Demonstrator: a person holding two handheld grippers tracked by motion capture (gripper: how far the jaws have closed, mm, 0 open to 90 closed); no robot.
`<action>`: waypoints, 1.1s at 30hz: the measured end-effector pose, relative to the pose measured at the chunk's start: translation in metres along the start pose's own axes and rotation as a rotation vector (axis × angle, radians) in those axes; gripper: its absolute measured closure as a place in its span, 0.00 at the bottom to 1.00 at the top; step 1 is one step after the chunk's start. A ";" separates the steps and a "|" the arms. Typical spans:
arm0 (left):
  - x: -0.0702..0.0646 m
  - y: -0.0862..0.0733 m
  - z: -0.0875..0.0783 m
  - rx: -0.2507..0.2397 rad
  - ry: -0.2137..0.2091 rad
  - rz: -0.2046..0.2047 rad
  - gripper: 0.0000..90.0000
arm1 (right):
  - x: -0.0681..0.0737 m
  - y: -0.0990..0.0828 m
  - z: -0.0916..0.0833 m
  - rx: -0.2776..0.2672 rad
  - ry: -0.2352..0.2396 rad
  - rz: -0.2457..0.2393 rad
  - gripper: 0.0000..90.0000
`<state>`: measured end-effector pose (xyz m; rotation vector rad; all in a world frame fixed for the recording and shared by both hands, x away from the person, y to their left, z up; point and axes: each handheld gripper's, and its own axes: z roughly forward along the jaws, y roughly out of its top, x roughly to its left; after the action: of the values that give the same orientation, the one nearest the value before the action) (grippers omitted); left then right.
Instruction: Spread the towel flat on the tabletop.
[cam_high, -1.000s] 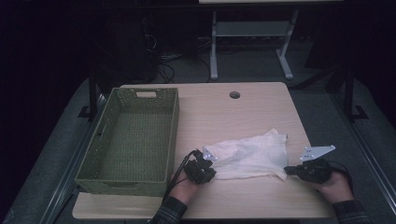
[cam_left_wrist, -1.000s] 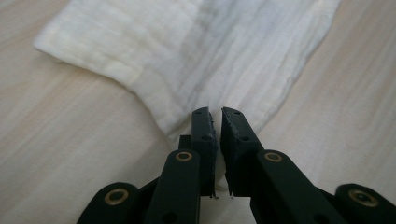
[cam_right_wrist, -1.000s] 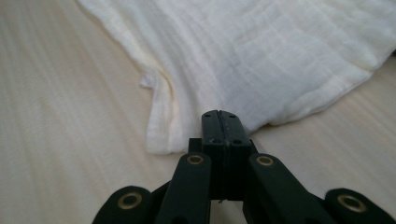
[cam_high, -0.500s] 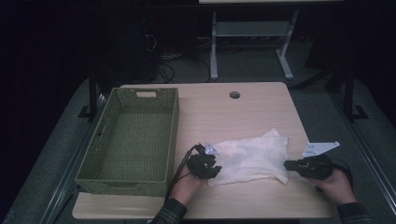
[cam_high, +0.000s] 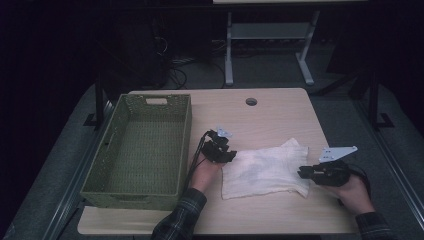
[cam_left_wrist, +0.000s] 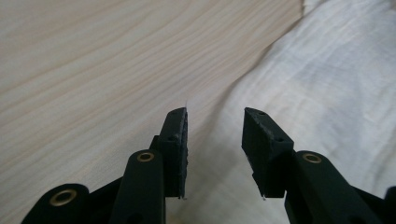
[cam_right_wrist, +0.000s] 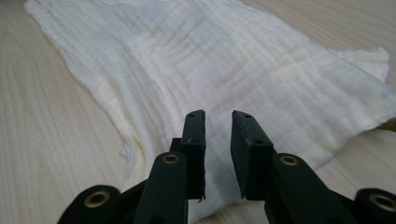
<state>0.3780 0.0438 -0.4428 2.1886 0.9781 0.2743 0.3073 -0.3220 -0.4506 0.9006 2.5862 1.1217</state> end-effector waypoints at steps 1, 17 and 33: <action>0.001 0.000 0.003 0.006 -0.002 -0.005 0.67 | 0.000 0.000 0.000 -0.002 0.001 -0.002 0.83; -0.001 0.001 0.002 0.003 -0.101 0.032 0.99 | 0.001 -0.002 0.002 0.012 0.003 0.005 0.83; -0.094 -0.014 -0.024 -0.034 -0.334 0.282 0.99 | -0.008 -0.010 -0.006 -0.023 -0.048 0.033 0.83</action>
<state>0.2942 -0.0049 -0.4270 2.2454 0.4794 0.0484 0.3068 -0.3358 -0.4542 0.9563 2.5240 1.1217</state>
